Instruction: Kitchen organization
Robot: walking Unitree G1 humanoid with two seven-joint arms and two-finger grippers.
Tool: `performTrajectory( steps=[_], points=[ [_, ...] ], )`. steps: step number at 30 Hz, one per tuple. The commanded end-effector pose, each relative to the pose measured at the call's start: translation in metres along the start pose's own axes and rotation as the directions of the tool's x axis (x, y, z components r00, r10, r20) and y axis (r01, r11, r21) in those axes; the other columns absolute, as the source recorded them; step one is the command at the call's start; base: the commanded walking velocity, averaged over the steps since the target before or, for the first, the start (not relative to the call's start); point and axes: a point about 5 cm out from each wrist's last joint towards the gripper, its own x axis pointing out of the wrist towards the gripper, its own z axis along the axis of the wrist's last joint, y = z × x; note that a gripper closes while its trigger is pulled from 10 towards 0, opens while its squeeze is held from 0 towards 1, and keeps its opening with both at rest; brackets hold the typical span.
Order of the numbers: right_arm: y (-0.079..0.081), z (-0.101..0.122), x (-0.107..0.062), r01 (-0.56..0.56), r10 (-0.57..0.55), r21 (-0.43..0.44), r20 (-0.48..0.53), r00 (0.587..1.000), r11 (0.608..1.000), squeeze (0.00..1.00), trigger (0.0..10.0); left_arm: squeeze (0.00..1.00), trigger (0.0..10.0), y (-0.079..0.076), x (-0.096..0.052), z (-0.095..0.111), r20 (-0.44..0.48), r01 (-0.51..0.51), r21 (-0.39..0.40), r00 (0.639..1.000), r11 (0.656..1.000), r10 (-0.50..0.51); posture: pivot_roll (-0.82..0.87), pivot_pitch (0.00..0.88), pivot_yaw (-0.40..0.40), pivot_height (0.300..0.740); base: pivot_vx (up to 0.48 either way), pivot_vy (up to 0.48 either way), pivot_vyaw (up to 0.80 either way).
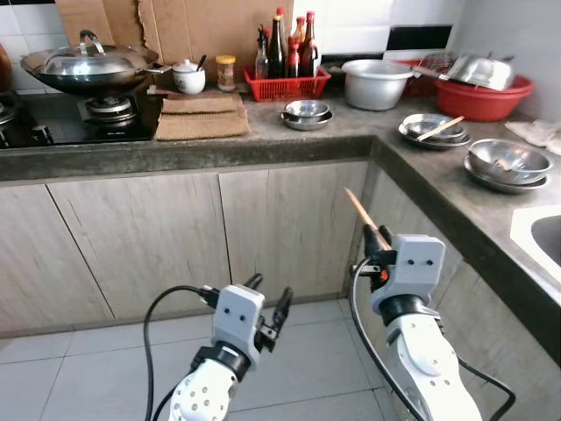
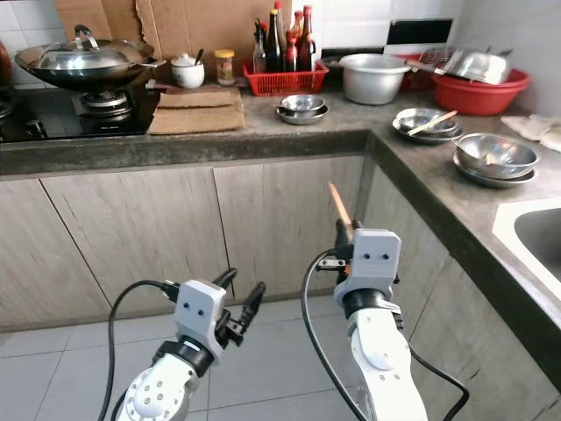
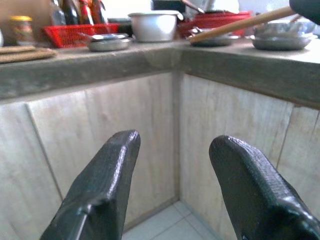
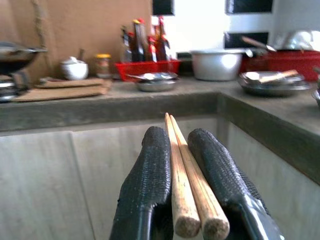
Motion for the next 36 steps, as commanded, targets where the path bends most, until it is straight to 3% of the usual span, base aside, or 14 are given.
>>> performTrajectory(
  steps=[1, 11, 36],
  points=[
    [-0.003, 0.0058, 0.0017, 0.007, -0.007, -0.004, 0.024, 1.0, 1.0, 0.0, 10.0, 0.0, 10.0, -0.0038, 0.0008, 0.0, -0.003, 0.012, -0.005, 1.0, 1.0, -0.012, 0.02, 0.0, -0.019, 0.74, 0.0, 0.0, 0.0],
    [-0.0031, 0.0062, 0.0016, 0.007, -0.007, -0.004, 0.024, 1.0, 1.0, 0.0, 10.0, 0.0, 10.0, -0.0036, -0.0003, -0.0018, -0.013, 0.012, -0.017, 1.0, 1.0, -0.013, 0.02, 0.0, -0.011, 0.74, 0.0, 0.0, -0.05],
    [-0.0016, 0.0053, 0.003, 0.014, -0.014, 0.001, 0.013, 1.0, 1.0, 0.0, 10.0, 0.0, 10.0, -0.0012, 0.0006, -0.0006, -0.011, 0.005, -0.019, 1.0, 1.0, -0.005, 0.02, 0.0, -0.011, 0.74, 0.0, 0.299, -0.8]
  ],
)
